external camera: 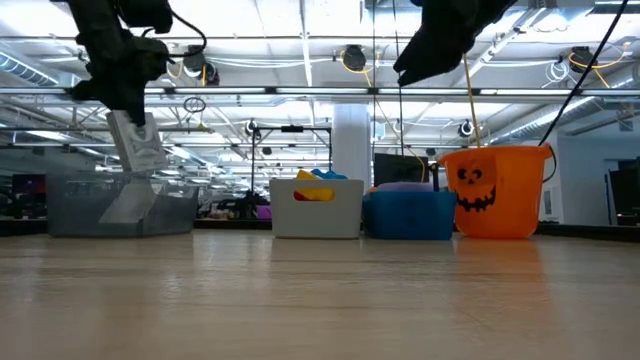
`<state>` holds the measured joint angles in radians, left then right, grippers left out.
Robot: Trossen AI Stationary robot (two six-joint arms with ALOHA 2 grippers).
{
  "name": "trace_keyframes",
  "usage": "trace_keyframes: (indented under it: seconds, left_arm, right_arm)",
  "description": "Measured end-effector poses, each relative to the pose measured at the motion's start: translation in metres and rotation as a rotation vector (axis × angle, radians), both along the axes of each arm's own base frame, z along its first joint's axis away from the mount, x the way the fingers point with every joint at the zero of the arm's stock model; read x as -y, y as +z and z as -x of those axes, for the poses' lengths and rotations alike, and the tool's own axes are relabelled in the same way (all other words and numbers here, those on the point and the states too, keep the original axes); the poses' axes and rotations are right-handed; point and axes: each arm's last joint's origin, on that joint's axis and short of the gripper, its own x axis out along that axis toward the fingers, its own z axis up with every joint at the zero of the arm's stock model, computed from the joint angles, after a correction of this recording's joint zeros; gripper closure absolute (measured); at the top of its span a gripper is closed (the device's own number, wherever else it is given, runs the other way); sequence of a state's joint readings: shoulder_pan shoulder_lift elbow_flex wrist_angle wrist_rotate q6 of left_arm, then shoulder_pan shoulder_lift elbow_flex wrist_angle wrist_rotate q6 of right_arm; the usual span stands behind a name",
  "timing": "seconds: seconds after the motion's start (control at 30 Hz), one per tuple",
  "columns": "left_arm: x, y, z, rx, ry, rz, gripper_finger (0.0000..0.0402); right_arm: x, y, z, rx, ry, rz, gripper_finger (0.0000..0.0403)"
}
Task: Pick & Place Toys
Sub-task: Put the black deck of cards into the black bin
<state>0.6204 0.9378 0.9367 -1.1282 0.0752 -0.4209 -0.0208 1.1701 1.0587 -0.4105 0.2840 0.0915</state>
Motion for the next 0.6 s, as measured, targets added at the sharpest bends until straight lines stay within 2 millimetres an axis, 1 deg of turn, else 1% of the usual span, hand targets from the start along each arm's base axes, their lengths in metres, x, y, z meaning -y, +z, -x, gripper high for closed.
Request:
trace_keyframes:
  seconds: [0.1,0.3,0.43,0.6]
  left_arm:
    - [-0.008,-0.005,-0.006,-0.010,0.041,0.017,0.0324]
    - [-0.028,-0.025,-0.025,-0.095,0.083,0.082,0.0324]
    - [-0.042,-0.033,-0.038,-0.064,0.096,0.072,0.0324]
    - [-0.054,-0.042,-0.046,-0.059,0.122,0.081,0.0323]
  right_arm:
    - [0.000,-0.004,0.000,-0.004,-0.016,-0.023,0.0074]
    - [0.000,-0.010,0.001,-0.010,-0.038,-0.055,0.0074]
    - [0.000,-0.010,0.001,-0.009,-0.044,-0.063,0.0074]
    - [0.000,-0.010,0.001,-0.011,-0.043,-0.062,0.0074]
